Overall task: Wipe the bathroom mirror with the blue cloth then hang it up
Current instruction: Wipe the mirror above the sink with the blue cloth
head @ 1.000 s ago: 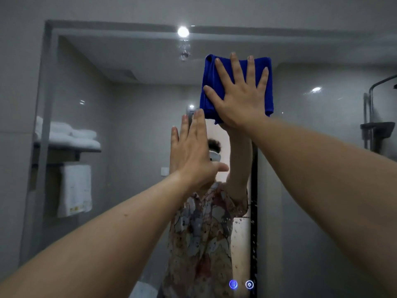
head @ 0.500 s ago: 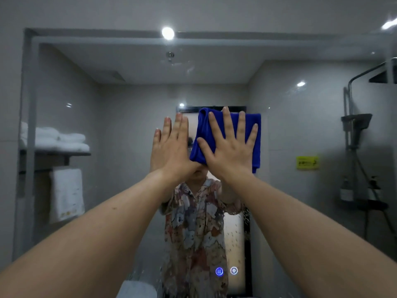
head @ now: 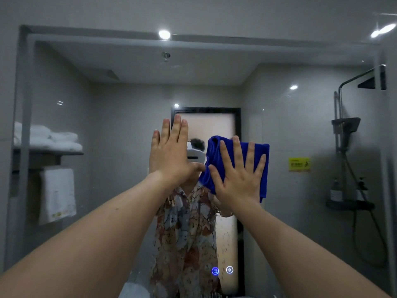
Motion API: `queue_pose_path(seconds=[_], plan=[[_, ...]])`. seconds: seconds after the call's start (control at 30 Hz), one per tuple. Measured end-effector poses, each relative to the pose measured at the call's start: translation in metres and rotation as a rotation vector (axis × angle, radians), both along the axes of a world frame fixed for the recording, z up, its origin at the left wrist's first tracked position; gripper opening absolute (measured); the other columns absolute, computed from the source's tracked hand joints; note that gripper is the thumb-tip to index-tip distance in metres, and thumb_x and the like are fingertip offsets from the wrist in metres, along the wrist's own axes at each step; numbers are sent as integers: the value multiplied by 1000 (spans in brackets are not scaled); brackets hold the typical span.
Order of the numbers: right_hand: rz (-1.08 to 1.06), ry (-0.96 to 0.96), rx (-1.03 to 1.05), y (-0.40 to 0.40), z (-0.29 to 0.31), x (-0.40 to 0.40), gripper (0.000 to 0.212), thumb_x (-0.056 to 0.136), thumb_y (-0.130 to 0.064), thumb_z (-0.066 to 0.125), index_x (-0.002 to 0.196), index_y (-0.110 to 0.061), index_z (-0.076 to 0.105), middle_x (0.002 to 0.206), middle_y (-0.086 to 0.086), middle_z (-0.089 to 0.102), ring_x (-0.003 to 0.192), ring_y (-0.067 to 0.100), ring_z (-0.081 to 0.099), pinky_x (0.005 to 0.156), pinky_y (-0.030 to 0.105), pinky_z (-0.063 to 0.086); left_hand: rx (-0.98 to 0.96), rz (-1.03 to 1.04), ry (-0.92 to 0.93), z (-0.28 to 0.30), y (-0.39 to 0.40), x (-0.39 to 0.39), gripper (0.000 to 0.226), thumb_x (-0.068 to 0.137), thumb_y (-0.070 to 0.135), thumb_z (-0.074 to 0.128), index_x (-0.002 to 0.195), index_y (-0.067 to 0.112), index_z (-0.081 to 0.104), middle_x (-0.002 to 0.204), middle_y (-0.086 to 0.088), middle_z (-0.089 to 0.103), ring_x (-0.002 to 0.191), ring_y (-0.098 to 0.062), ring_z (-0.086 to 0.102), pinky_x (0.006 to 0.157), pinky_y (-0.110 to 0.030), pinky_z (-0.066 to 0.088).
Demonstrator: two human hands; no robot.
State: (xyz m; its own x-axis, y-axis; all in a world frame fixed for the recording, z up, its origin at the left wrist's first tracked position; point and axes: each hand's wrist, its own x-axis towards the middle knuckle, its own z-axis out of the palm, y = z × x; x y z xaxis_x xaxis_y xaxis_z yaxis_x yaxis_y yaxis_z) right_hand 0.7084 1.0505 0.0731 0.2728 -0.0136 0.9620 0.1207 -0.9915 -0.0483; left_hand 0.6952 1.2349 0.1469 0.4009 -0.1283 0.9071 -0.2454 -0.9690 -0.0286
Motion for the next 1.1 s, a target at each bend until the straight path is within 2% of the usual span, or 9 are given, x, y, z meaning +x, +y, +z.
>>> queue_pose_path(seconds=[0.23,0.43,0.5,0.63,0.73,0.9,0.97,1.03,1.1], plan=[[3,18,-118,-21,-35,-4,76,101,-70,26,166,-33,12,175,3,4,159,40,-1,122,70,1,-39,114,-58,-12,-11,-7,120,74,83,57,159,25,-7,169,-2,-8,154,-30,-10,124,-51,2],[29,39,-126,-33,-36,-9,76,100,-72,23,166,-38,7,175,0,1,160,37,-3,122,69,-1,-141,135,16,-10,-26,-21,119,70,76,70,158,35,1,169,0,-1,155,-32,1,120,-60,16],[30,27,-116,-38,-29,-8,76,99,-73,23,166,-38,7,175,0,2,160,37,-3,122,69,-1,-124,149,27,-4,-32,-27,118,71,68,75,158,36,1,169,0,-1,155,-32,2,119,-61,17],[46,7,-63,-43,4,-5,76,99,-73,20,165,-40,4,175,0,2,159,37,-5,122,65,-10,-111,68,18,3,-55,-38,102,80,33,78,158,32,11,169,-2,8,154,-31,6,122,-57,16],[43,0,-49,-51,39,-2,74,99,-75,12,164,-42,-3,175,-1,-1,159,37,-7,122,65,-12,-98,-38,-5,7,-79,-42,88,83,25,74,156,28,24,167,-4,18,154,-30,12,123,-52,16],[22,-21,-3,-69,116,2,74,96,-77,4,162,-45,-9,175,-5,-6,159,34,-14,121,64,-15,-182,-122,-91,10,-111,-40,87,83,29,72,155,17,26,161,-5,33,150,-28,24,121,-51,24],[4,-27,-33,-74,134,1,75,96,-78,4,162,-45,-6,175,-4,-6,159,34,-13,122,64,-13,-184,-118,-35,7,-121,-36,98,84,44,70,158,16,12,165,-8,23,153,-31,16,121,-58,19],[-4,-33,-52,-76,149,0,77,95,-79,7,163,-44,-4,175,-4,-6,159,35,-13,122,65,-13,-119,-61,50,2,-128,-30,119,79,66,69,158,21,-8,169,-10,1,154,-36,-2,120,-63,7],[-1,-35,-69,-80,171,-2,78,95,-79,9,163,-43,-4,175,-3,-7,159,35,-14,122,65,-12,-77,-5,64,-2,-130,-23,129,74,75,67,157,20,-16,168,-12,-9,153,-39,-11,119,-66,4]])
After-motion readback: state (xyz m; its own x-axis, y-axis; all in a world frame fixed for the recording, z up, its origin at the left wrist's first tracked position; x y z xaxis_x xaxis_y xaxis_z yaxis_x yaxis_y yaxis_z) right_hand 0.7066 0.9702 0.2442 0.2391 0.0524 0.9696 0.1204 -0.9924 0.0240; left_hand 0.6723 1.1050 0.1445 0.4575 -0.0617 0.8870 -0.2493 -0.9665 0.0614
